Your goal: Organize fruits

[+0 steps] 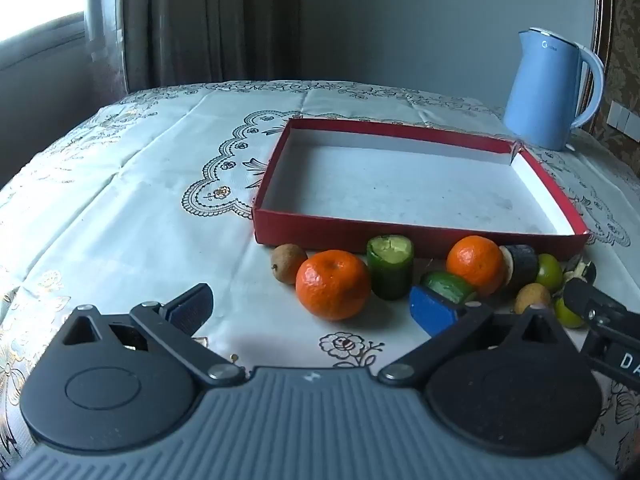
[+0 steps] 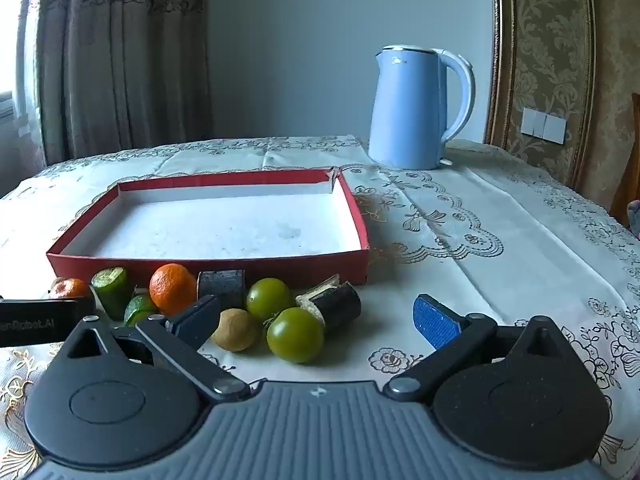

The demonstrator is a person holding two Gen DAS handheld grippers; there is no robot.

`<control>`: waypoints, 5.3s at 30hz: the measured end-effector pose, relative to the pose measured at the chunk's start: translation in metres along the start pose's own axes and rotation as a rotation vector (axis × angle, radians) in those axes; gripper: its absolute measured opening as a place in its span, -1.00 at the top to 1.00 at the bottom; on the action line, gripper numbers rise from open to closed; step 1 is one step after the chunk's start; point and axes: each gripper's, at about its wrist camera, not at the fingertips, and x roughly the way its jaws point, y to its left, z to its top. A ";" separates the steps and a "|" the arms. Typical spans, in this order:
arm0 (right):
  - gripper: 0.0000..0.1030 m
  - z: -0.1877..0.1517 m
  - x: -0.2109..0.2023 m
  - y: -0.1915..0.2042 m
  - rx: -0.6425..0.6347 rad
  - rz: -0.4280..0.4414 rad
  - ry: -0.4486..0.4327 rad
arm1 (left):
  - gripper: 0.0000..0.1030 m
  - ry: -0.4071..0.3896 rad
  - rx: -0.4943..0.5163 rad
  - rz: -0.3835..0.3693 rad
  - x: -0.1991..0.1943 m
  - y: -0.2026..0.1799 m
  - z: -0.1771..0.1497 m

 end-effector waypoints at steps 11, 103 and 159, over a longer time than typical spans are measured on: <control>-1.00 0.001 0.001 -0.010 0.047 0.046 -0.003 | -1.00 0.025 0.035 0.007 0.002 -0.007 -0.003; -1.00 -0.012 -0.005 -0.039 0.030 0.001 0.014 | -1.00 0.008 0.064 0.004 0.005 -0.007 -0.009; 0.36 0.064 0.066 -0.013 -0.067 0.104 -0.009 | -1.00 0.008 0.062 -0.043 0.030 0.010 -0.017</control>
